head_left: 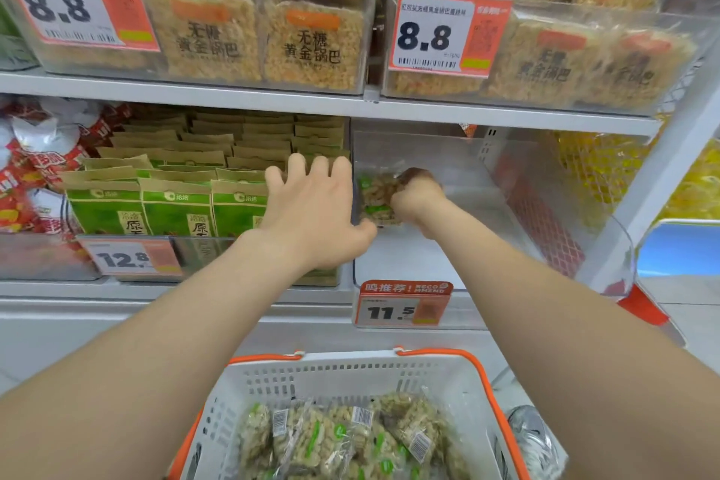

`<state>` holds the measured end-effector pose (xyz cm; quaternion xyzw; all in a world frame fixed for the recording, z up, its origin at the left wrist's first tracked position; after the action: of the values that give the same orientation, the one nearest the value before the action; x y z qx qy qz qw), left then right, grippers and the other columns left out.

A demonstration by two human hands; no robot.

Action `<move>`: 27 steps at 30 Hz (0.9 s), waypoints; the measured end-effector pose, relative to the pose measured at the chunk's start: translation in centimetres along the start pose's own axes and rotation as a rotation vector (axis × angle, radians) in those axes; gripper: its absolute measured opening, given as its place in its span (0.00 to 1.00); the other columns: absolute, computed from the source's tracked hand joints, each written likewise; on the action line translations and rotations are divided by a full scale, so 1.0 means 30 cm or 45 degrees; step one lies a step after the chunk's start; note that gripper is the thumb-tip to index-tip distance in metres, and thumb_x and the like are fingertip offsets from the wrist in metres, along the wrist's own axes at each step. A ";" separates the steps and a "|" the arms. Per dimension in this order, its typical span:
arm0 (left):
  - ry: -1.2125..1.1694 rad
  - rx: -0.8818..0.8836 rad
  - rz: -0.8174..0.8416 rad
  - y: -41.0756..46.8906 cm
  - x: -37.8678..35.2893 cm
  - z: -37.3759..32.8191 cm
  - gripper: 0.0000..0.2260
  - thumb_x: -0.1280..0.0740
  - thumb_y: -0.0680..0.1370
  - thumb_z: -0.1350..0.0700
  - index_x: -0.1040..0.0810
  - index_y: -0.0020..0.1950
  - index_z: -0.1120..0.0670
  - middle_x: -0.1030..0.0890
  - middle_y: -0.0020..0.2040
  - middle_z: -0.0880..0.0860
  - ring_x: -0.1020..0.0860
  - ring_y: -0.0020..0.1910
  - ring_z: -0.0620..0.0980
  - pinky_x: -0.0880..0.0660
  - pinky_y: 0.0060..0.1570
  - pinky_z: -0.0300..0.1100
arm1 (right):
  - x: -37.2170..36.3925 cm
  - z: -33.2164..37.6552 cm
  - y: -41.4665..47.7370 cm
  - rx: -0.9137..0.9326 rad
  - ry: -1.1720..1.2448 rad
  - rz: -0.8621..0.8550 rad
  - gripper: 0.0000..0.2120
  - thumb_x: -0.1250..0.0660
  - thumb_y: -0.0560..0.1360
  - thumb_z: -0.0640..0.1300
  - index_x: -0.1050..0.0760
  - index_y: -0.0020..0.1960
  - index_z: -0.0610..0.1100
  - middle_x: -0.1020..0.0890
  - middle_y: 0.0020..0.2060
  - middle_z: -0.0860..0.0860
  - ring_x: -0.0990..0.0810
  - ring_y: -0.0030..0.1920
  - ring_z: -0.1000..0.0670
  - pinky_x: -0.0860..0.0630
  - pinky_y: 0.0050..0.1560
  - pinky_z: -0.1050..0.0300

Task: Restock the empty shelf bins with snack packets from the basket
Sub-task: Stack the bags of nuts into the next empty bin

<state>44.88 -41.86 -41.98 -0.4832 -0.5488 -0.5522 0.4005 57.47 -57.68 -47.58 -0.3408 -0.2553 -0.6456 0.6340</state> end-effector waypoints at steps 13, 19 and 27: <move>-0.140 -0.077 -0.008 -0.042 0.014 0.030 0.26 0.39 0.75 0.30 0.30 0.64 0.47 0.31 0.62 0.51 0.32 0.64 0.56 0.35 0.64 0.59 | 0.026 -0.056 -0.028 -0.092 -0.030 -0.100 0.17 0.28 0.74 0.53 0.31 0.47 0.43 0.22 0.49 0.44 0.18 0.47 0.42 0.25 0.39 0.52; -0.300 -0.152 -0.119 -0.088 0.066 0.012 0.23 0.33 0.76 0.37 0.30 0.67 0.46 0.33 0.64 0.50 0.36 0.68 0.54 0.37 0.69 0.59 | 0.099 -0.005 -0.150 0.134 -0.042 -0.259 0.09 0.34 0.77 0.45 0.25 0.40 0.41 0.19 0.40 0.44 0.23 0.42 0.41 0.32 0.33 0.57; -0.385 -0.088 0.014 -0.204 0.105 0.010 0.09 0.32 0.75 0.43 0.26 0.40 0.47 0.20 0.39 0.47 0.21 0.40 0.53 0.21 0.41 0.49 | 0.183 0.156 -0.553 0.798 0.042 -0.441 0.13 0.42 0.72 0.42 0.18 0.41 0.49 0.17 0.33 0.54 0.19 0.38 0.47 0.22 0.42 0.52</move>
<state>38.28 -40.83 -40.28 -0.5773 -0.5809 -0.4895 0.2995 41.74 -56.56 -38.71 -0.0707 -0.4846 -0.6393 0.5928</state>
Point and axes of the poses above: each hand's wrist, its own y-axis towards the middle knuckle, its own x-axis out of the back of the hand, z = x × y, the point moved 4 cm from there along y, towards the middle knuckle
